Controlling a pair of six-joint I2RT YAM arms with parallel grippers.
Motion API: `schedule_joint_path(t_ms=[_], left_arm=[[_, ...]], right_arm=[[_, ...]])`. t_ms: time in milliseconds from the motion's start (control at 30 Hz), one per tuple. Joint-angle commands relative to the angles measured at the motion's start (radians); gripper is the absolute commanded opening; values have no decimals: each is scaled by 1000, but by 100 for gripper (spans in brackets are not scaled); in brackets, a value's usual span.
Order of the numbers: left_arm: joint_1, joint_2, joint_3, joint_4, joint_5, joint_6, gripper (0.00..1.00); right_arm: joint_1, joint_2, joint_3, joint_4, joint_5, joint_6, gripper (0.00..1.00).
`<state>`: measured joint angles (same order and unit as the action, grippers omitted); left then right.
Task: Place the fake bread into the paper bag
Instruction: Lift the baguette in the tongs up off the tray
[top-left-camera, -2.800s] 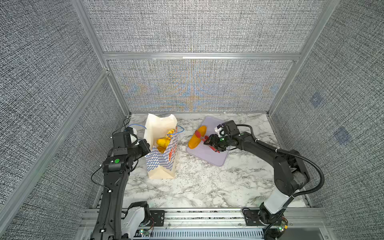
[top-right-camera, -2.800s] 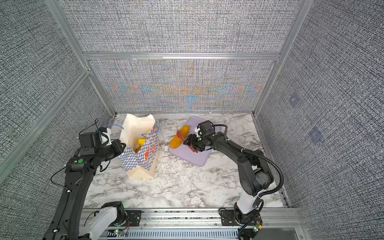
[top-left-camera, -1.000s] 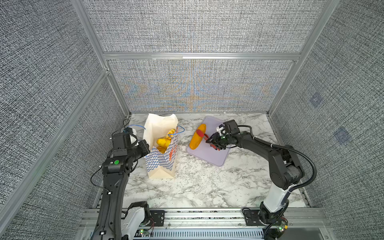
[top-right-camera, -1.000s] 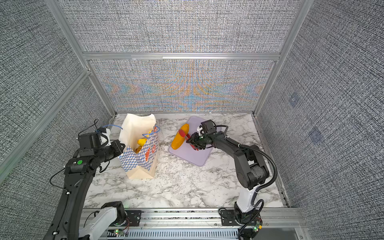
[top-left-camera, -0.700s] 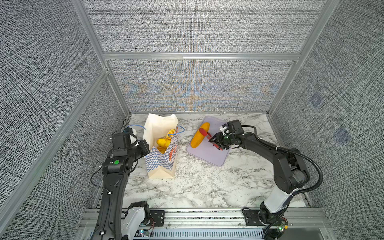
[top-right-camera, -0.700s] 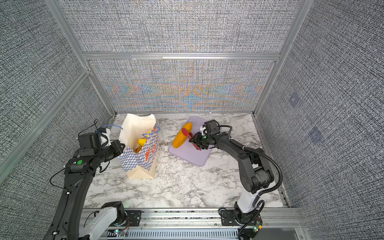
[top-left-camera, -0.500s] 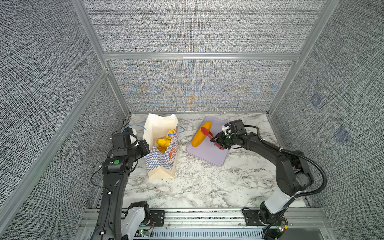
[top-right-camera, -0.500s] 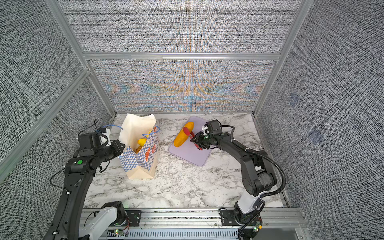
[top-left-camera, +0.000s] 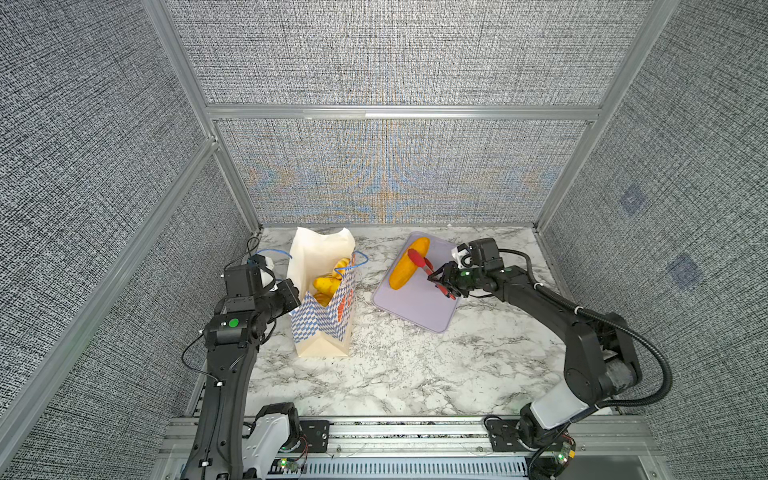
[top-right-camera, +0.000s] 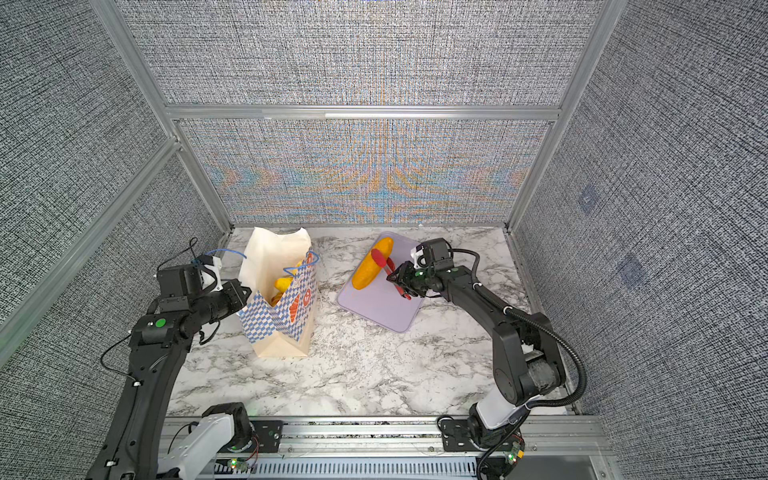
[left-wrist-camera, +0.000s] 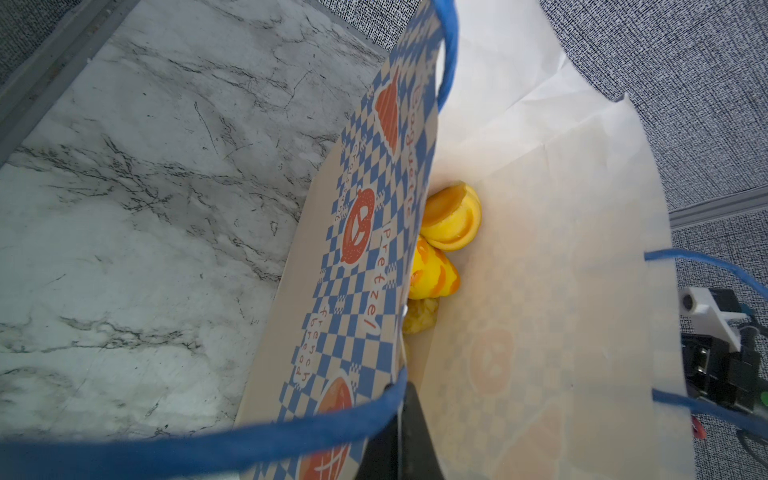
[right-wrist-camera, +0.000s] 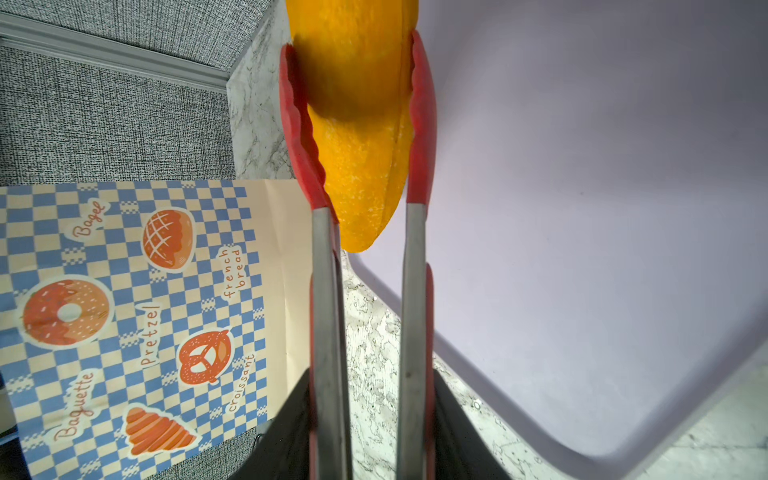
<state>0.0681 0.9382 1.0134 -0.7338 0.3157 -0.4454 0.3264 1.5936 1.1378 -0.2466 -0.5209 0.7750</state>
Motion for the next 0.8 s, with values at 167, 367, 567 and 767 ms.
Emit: schedule_joint_path(t_ms=[167, 367, 567, 767], left_arm=[[1, 3, 8, -3, 0, 8, 3], [2, 7, 12, -1, 2, 6, 3], [1, 11, 12, 3, 4, 3, 3], [1, 11, 11, 5, 6, 2, 3]], right_arm=[[-1, -72, -7, -13, 35, -70, 41], [-1, -119, -8, -17, 48, -95, 41], [-1, -155, 6, -35, 63, -121, 41], [-1, -179, 18, -41, 66, -131, 41]])
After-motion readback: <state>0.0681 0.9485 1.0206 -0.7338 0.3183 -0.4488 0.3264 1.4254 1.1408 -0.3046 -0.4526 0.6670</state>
